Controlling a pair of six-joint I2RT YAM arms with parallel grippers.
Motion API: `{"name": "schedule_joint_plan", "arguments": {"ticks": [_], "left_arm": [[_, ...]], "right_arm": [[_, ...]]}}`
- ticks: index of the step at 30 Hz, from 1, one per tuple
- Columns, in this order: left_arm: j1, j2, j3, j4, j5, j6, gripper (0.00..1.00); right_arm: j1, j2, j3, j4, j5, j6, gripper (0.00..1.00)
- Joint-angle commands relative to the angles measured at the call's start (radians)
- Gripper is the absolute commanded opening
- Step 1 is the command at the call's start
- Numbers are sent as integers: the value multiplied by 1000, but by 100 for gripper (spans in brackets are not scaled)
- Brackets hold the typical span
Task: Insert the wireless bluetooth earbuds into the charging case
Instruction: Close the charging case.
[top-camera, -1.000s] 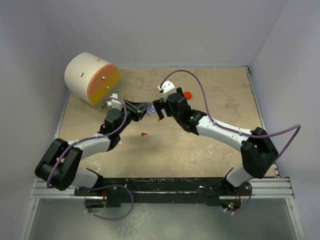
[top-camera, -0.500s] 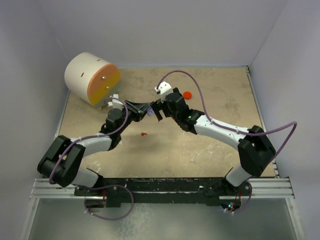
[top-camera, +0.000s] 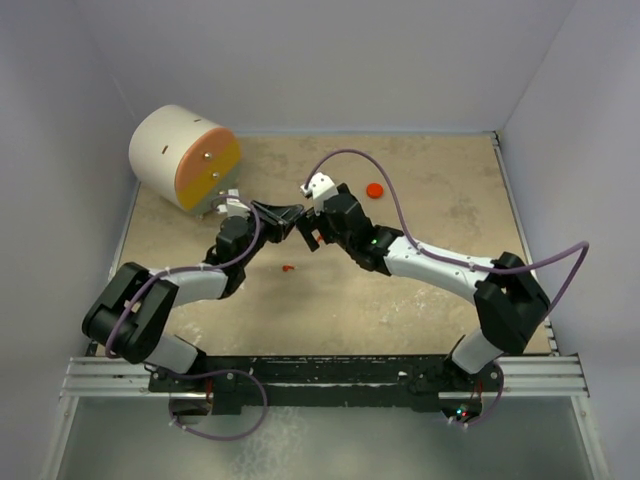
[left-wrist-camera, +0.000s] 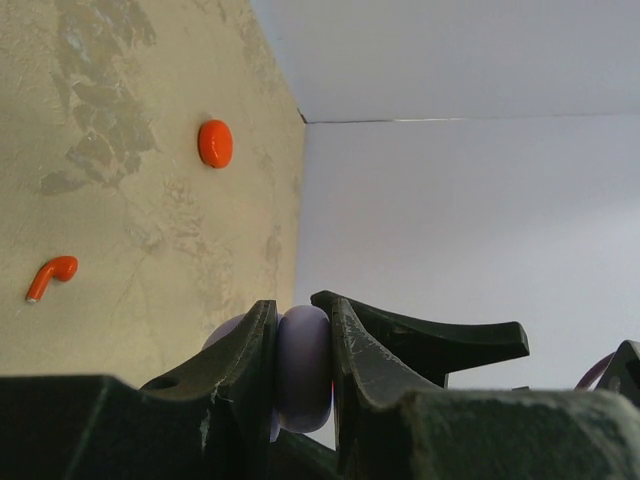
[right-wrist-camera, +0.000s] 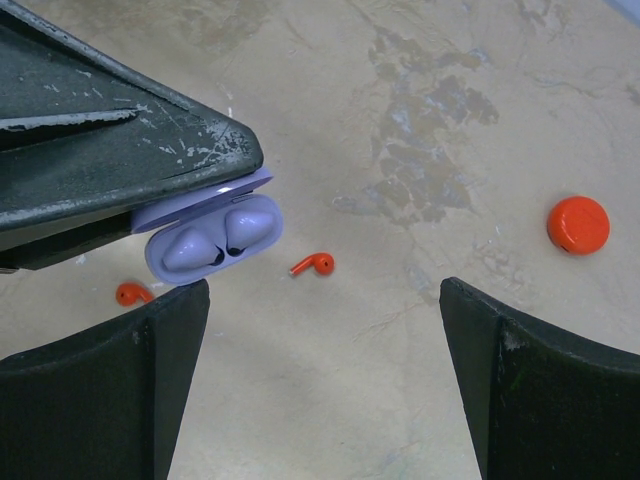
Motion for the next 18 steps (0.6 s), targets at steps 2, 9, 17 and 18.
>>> {"name": "schedule_joint_plan", "arguments": {"ticks": [2, 9, 17, 18], "left_arm": [[-26, 16, 40, 78, -15, -19, 0], [-48, 3, -6, 94, -152, -99, 0], [-93, -33, -38, 75, -307, -227, 0], [-97, -34, -45, 79, -317, -246, 0]], "right_arm": [[8, -2, -6, 89, -21, 41, 100], [26, -1, -41, 179, -28, 96, 100], [72, 48, -54, 273, 82, 166, 100], [72, 59, -51, 278, 92, 174, 100]]}}
